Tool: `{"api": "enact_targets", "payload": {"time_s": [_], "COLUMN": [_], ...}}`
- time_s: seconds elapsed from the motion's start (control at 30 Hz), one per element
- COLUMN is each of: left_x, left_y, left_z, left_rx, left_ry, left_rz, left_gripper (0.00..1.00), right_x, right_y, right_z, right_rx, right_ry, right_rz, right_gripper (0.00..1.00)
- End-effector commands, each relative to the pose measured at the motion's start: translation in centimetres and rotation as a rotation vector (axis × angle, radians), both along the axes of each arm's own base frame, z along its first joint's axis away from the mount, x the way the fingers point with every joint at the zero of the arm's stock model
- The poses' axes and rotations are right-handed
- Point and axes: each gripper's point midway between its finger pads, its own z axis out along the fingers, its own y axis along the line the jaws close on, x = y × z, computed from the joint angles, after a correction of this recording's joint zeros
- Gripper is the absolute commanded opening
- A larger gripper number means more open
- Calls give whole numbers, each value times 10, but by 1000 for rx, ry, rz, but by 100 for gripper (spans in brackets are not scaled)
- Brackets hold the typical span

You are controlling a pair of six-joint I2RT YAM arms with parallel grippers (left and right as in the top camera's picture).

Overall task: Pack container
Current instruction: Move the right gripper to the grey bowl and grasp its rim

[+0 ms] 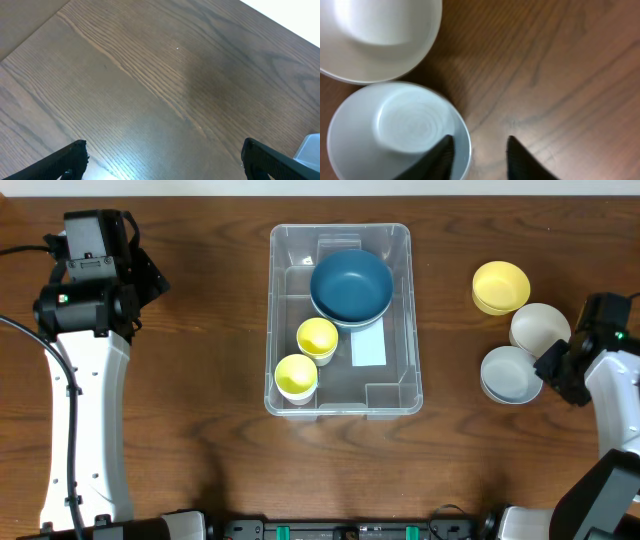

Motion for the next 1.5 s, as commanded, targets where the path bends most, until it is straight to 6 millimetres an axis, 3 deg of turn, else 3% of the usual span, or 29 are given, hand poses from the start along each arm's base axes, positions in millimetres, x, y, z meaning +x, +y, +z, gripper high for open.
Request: {"api": "enact_targets", "payload": {"time_s": [0.0, 0.2, 0.43, 0.63, 0.8, 1.0, 1.17, 1.47], "left_x": [-1, -1, -1, -1, -1, -1, -1, -1], "left_y": [5, 5, 5, 5, 5, 5, 5, 5], "left_z": [8, 8, 8, 7, 8, 7, 8, 8], "left_rx": [15, 15, 15, 15, 15, 15, 15, 15], "left_ry": [-16, -16, -16, -16, -16, -16, -16, -16], "left_rz": [20, 20, 20, 20, 20, 20, 20, 20], "left_gripper": [98, 98, 98, 98, 98, 98, 98, 98], "right_x": [-6, 5, 5, 5, 3, 2, 1, 2], "right_y": [2, 13, 16, 17, 19, 19, 19, 24], "right_z": [-17, -30, -43, -47, -52, -54, -54, -54], "right_rx": [12, 53, 54, 58, 61, 61, 63, 87], "right_ry": [8, -47, -67, -78, -78, -78, -78, -85], "right_rz": [9, 117, 135, 137, 138, 137, 134, 142], "right_gripper": [48, 59, 58, 37, 37, 29, 11, 1]}}
